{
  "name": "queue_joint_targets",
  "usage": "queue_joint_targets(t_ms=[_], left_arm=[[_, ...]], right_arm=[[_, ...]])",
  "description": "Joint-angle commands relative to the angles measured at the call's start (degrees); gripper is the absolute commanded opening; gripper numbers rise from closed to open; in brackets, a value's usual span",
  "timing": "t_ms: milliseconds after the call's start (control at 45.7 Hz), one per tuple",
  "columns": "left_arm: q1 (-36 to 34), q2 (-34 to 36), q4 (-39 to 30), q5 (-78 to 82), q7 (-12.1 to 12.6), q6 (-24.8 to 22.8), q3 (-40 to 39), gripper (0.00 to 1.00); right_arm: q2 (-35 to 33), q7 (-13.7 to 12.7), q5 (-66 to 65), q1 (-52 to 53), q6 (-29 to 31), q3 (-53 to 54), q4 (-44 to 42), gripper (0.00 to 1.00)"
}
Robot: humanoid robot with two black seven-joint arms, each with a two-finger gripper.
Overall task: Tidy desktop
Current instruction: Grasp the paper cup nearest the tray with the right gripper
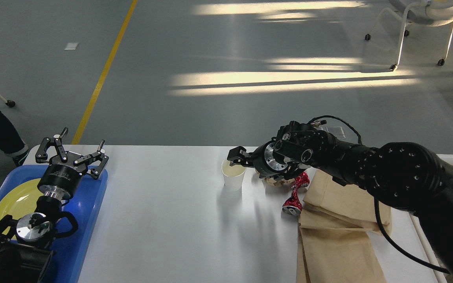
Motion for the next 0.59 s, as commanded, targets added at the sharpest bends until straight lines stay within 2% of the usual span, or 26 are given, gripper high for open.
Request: queue_joint_targets(t_ms=[0, 88, 175, 307, 350, 416, 438, 569], left_arm=[[0.0, 0.0, 0.0, 0.0, 0.0, 0.08, 0.0, 0.96], [0.0, 0.0, 0.0, 0.0, 0.0, -0.01, 0.0, 0.96], [0.0, 0.0, 0.0, 0.0, 0.0, -0.01, 0.0, 0.96], [0.0, 0.0, 0.0, 0.0, 0.0, -0.01, 0.0, 0.96], [0.0, 0.0, 0.0, 0.0, 0.0, -0.01, 0.0, 0.96], [0.0, 0.0, 0.0, 0.0, 0.0, -0.01, 0.0, 0.96], [0.0, 0.0, 0.0, 0.0, 0.0, -0.01, 0.0, 0.96], [0.0, 0.0, 0.0, 0.0, 0.0, -0.01, 0.0, 0.96]], right_arm=[[0.22, 0.0, -0.29, -1.3, -0.11, -0.06, -1.3, 1.0], [0.4, 0.0, -0.47, -2.01, -0.2, -0.24, -2.18, 0.98], [0.48, -0.08, -0.47, -2.18, -0.2, -0.15, -2.45, 0.82], [0.92, -0.35, -0.38, -2.18, 0.24, -0.41, -2.19, 0.41], [0.92, -0.87, -0.2, -2.1, 0.41, -0.07, -2.1, 0.22], [0.92, -1.05, -0.12, -2.1, 0.59, 0.2, -2.01, 0.03], [1.01, -1.14, -0.03, -2.1, 0.59, 0.2, -2.01, 0.0], [1.01, -1.05, 0.06, -2.1, 0.76, 0.38, -1.92, 0.0]])
